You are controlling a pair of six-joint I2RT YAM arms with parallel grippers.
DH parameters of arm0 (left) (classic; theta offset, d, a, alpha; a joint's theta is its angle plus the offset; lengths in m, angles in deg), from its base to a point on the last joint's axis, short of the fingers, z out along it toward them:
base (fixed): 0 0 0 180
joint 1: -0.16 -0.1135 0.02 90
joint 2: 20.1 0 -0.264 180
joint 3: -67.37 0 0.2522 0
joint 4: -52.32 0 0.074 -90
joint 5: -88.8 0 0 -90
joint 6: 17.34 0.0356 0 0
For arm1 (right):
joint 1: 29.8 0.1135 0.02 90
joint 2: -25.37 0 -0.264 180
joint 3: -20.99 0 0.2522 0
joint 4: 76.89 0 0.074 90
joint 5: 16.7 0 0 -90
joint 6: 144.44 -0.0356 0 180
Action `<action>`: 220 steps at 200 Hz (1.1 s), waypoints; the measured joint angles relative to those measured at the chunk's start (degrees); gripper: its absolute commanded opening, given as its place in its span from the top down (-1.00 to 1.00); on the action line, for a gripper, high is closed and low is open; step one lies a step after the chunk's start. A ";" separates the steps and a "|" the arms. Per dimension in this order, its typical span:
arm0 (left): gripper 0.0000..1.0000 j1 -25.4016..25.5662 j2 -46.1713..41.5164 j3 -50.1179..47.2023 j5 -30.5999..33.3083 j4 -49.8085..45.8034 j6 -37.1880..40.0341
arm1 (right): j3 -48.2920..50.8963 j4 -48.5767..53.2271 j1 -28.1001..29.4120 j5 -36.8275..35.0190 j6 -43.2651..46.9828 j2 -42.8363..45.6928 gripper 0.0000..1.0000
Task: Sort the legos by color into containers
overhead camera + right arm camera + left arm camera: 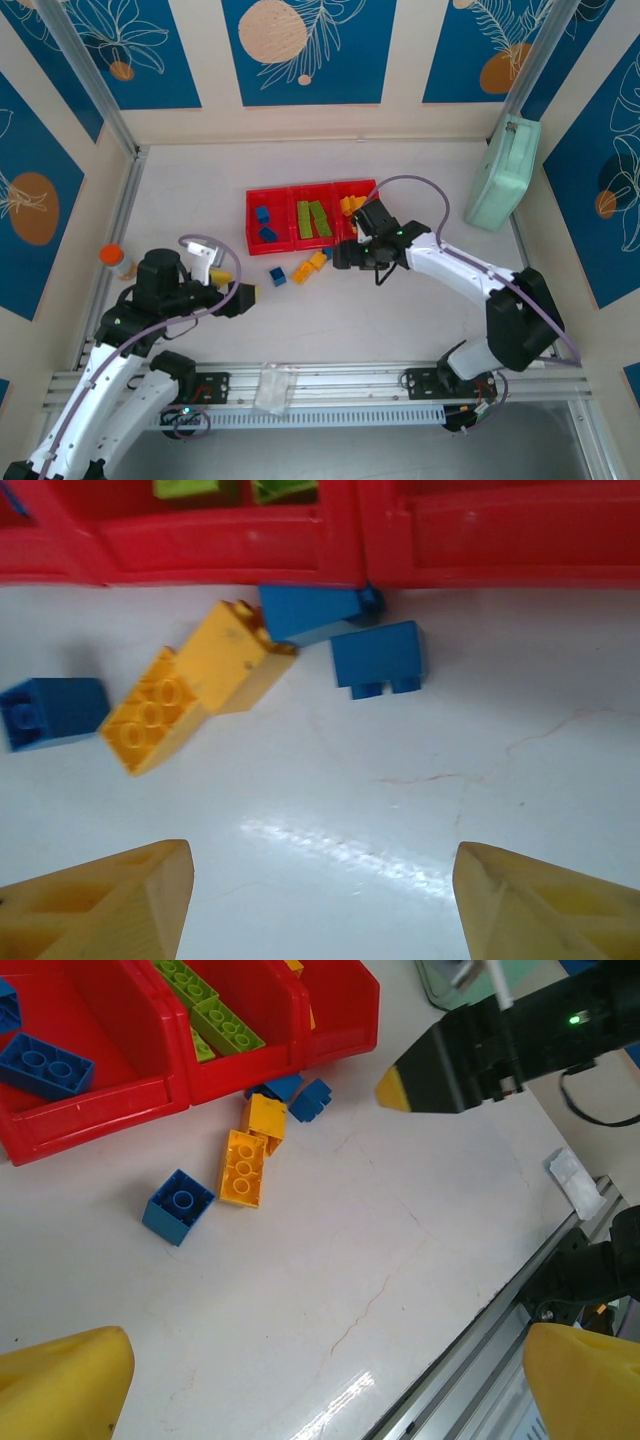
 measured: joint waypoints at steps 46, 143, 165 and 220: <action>-0.99 0.48 0.00 0.02 0.07 -0.02 0.00 | -1.84 -1.51 0.02 -1.16 4.90 -9.62 -0.41; -0.99 0.66 0.00 0.02 0.24 -0.02 0.00 | -11.13 -0.79 1.05 -10.23 9.77 -20.68 -0.15; -0.99 0.66 0.00 0.00 0.26 -0.02 0.00 | -11.87 -0.70 1.22 -11.15 10.32 -21.92 -0.04; -0.99 0.66 0.00 0.00 0.26 -0.02 0.00 | -14.40 1.11 3.34 -14.10 11.65 -24.09 0.36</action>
